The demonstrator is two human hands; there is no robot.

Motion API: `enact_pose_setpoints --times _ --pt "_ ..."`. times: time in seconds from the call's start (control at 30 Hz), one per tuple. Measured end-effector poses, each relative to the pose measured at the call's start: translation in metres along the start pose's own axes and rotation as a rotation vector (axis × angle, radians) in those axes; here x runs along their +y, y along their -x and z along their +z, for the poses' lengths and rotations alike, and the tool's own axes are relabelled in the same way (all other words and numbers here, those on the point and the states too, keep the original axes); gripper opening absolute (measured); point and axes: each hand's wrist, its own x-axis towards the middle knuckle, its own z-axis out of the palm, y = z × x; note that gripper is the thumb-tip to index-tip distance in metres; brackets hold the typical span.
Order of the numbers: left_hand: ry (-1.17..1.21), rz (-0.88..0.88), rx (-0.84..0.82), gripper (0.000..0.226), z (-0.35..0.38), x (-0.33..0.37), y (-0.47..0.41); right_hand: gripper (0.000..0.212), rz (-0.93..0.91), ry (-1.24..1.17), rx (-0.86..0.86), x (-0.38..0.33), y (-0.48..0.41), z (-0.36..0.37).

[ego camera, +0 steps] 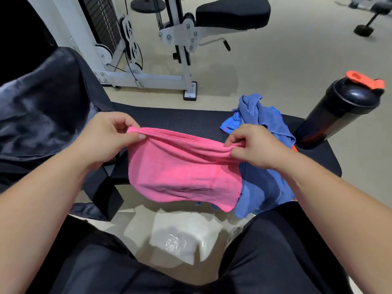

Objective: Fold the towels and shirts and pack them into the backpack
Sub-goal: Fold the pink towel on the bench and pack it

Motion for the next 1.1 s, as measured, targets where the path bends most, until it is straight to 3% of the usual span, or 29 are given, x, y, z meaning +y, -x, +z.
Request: enact_pose_setpoints --times 0.23,0.4,0.57,0.73,0.9,1.1 --pt "0.294 0.091 -0.070 0.018 -0.010 0.038 0.023 0.021 0.025 -0.222 -0.125 -0.010 0.050 -0.005" --pt "0.241 0.074 -0.079 0.015 -0.012 0.046 0.022 0.029 0.020 -0.339 -0.115 -0.005 0.064 -0.006" --pt "0.064 -0.003 -0.030 0.031 -0.010 0.031 0.023 0.008 -0.044 -0.391 -0.097 -0.006 0.073 -0.010" --pt "0.283 -0.022 0.063 0.026 -0.002 0.028 0.029 0.014 -0.021 -0.552 -0.173 -0.017 0.079 -0.007" --pt "0.388 -0.012 0.065 0.026 0.003 0.032 0.032 0.017 -0.012 -0.388 -0.217 -0.031 0.086 -0.006" --pt "0.220 0.024 -0.006 0.028 0.001 0.026 0.028 0.022 0.007 -0.149 -0.213 -0.022 0.083 -0.004"
